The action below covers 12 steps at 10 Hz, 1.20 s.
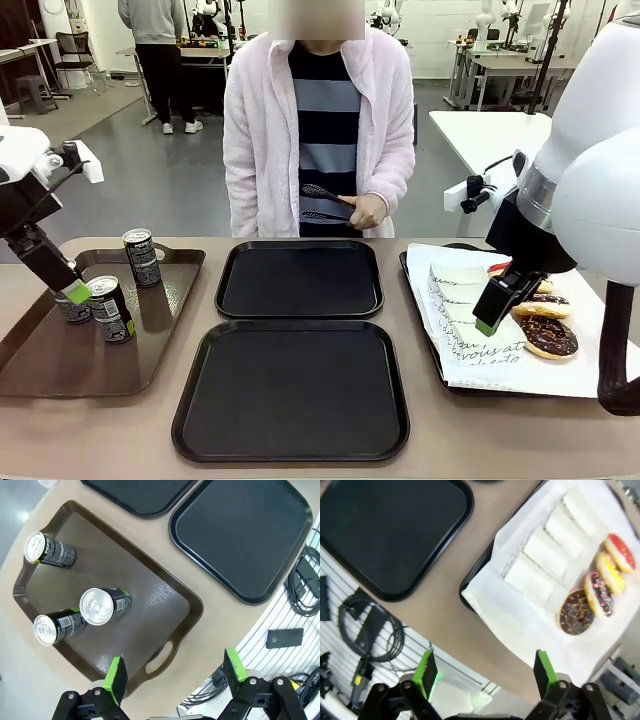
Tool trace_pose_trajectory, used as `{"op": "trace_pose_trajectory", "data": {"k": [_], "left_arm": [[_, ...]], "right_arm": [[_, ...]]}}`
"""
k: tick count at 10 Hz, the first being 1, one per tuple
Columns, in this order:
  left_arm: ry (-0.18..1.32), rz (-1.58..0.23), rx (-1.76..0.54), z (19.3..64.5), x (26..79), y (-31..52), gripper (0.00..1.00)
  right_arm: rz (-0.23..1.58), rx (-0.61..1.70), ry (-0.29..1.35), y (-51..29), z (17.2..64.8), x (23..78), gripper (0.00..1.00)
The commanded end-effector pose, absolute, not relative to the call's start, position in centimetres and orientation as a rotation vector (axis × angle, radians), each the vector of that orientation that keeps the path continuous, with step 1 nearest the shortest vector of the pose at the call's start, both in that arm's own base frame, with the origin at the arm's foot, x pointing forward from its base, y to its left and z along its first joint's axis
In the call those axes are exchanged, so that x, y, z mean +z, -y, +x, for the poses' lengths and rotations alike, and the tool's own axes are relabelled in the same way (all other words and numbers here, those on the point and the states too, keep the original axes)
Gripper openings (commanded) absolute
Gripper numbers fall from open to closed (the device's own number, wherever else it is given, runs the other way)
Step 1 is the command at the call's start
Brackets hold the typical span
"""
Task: Set up donuts and drinks on trays.
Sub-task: Pick up one Pepsi coke and place it on the Flat Tray.
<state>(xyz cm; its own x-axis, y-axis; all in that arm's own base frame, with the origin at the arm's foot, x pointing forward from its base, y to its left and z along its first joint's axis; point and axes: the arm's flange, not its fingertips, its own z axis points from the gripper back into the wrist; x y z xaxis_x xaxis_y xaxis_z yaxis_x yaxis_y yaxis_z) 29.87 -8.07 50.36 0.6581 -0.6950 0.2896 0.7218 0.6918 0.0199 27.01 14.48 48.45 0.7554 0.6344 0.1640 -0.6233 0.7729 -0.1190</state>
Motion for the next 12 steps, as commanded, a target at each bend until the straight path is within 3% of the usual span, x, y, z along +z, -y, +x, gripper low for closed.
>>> {"op": "trace_pose_trajectory", "data": {"k": [1, 3, 5, 8, 12], "left_arm": [[0.292, -0.103, -0.804, 29.3, 50.9, 7.8, 1.0], [0.29, -0.694, -0.441, 31.4, 52.4, 1.9, 1.0], [0.25, -0.978, -0.326, 32.2, 53.0, -1.9, 1.0], [0.148, -1.233, -0.179, 35.0, 51.1, -8.3, 1.0], [0.061, -1.244, 0.023, 36.4, 46.1, -16.1, 1.0]], "right_arm": [[-0.064, 0.689, 0.189, -14.4, 26.4, 48.7, 1.0], [0.602, 0.377, 0.332, -5.6, 27.0, 48.3, 1.0], [0.945, 0.188, 0.32, 0.5, 27.4, 46.9, 1.0], [1.161, 0.027, 0.27, 12.3, 27.6, 44.7, 1.0], [1.121, -0.118, 0.282, 21.0, 24.9, 43.8, 1.0]]}}
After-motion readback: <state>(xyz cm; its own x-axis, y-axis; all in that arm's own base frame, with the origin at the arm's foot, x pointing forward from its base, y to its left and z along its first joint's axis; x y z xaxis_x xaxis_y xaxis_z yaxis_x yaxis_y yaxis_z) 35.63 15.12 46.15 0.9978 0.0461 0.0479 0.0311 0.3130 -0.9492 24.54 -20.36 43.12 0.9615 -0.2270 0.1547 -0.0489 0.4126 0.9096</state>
